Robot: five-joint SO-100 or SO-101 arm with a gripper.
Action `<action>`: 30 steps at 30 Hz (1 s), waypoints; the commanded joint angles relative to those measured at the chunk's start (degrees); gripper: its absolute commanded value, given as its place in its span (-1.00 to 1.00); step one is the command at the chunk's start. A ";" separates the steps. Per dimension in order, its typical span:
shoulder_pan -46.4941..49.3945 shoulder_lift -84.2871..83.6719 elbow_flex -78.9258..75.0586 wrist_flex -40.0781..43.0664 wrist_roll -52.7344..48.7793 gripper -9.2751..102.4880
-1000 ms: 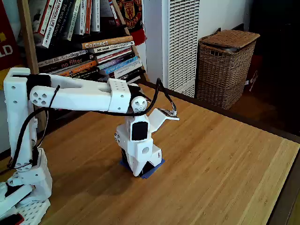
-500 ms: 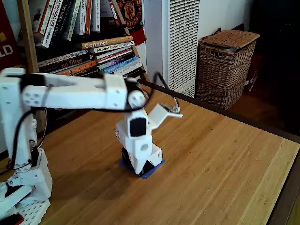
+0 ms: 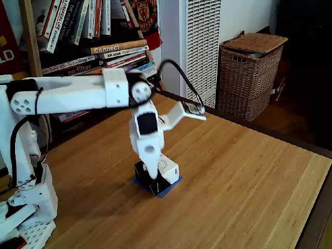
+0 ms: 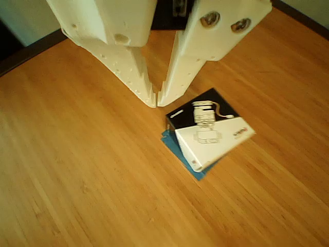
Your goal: Push the box on top of the target
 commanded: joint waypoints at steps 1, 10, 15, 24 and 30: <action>-2.02 4.57 -1.76 -0.44 6.15 -0.83; -6.77 13.62 1.93 -2.99 22.06 -0.83; -8.79 21.18 8.09 -5.80 31.82 -0.83; -14.24 30.76 15.82 -7.12 50.01 -0.83; -14.50 42.28 25.49 -10.99 51.86 -0.83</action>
